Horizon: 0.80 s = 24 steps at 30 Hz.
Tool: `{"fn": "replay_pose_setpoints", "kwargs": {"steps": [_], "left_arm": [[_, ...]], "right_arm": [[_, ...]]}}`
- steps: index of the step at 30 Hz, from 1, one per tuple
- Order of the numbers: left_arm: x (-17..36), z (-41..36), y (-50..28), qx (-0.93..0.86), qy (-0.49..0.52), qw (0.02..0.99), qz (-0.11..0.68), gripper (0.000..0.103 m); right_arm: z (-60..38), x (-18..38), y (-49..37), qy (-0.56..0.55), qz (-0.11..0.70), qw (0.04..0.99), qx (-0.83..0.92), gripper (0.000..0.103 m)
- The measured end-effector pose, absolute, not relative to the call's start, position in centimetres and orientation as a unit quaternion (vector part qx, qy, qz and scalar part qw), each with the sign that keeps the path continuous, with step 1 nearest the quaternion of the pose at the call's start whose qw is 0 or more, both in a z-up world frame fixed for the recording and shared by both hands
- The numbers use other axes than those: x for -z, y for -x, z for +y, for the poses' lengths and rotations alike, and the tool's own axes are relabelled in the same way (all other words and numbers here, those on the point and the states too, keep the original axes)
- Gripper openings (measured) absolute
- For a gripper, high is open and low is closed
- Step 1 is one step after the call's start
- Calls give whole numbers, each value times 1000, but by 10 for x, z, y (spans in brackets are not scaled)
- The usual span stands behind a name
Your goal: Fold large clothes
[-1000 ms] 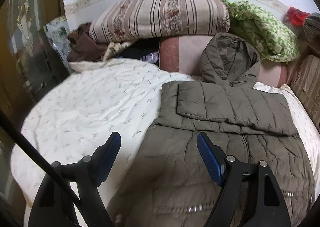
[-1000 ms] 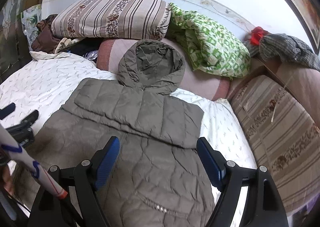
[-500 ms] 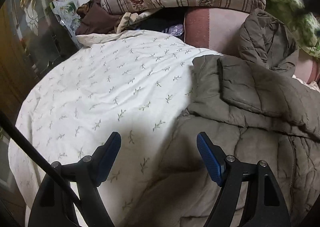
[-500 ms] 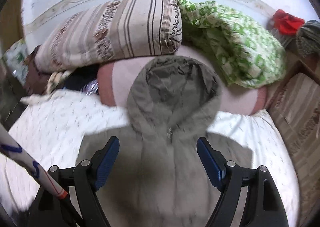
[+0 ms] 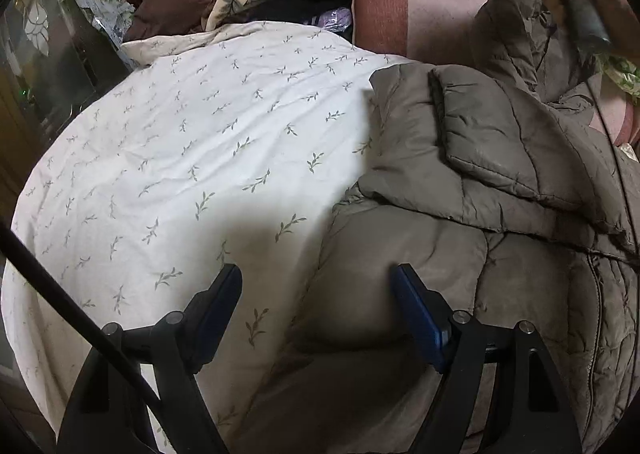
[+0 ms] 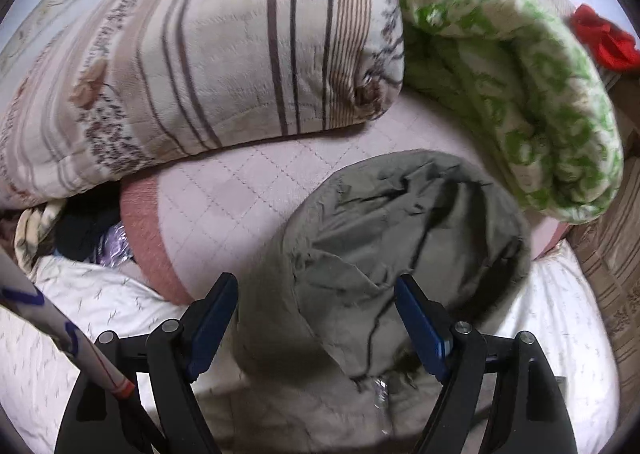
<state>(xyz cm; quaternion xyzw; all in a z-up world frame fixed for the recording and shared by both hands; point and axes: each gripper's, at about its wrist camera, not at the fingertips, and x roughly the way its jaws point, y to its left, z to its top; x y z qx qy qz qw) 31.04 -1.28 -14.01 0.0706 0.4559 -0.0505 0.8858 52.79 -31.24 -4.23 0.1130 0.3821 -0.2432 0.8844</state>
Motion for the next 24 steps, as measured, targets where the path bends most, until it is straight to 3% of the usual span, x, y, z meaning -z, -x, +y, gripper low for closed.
{"fn": "replay_pose_setpoints", "kwargs": {"steps": [2,3,4,11,17,24], "left_arm": [[142,-14,-311,50,-74,885,458,77],[143,-15,-311,50,-74,884,458,77],[141,-15,-310,51,-74,884,458,77],[136,-6,-311,52,-56,881,467,77],[120,16,-310,38,-31,890,453,77],[103,55,-305,34,28,893,447,77]], "right_arm": [[-315,52,-537,-116,396,878,242,68],[-316,56,-540,-115,407,875,236,30],[-316,60,-541,-118,420,872,223,7],[-284,26,-485,-66,407,891,188,6],[-234,-16,-369,-50,384,912,134,6],[-168,25,-244,-66,412,904,91,6]]}}
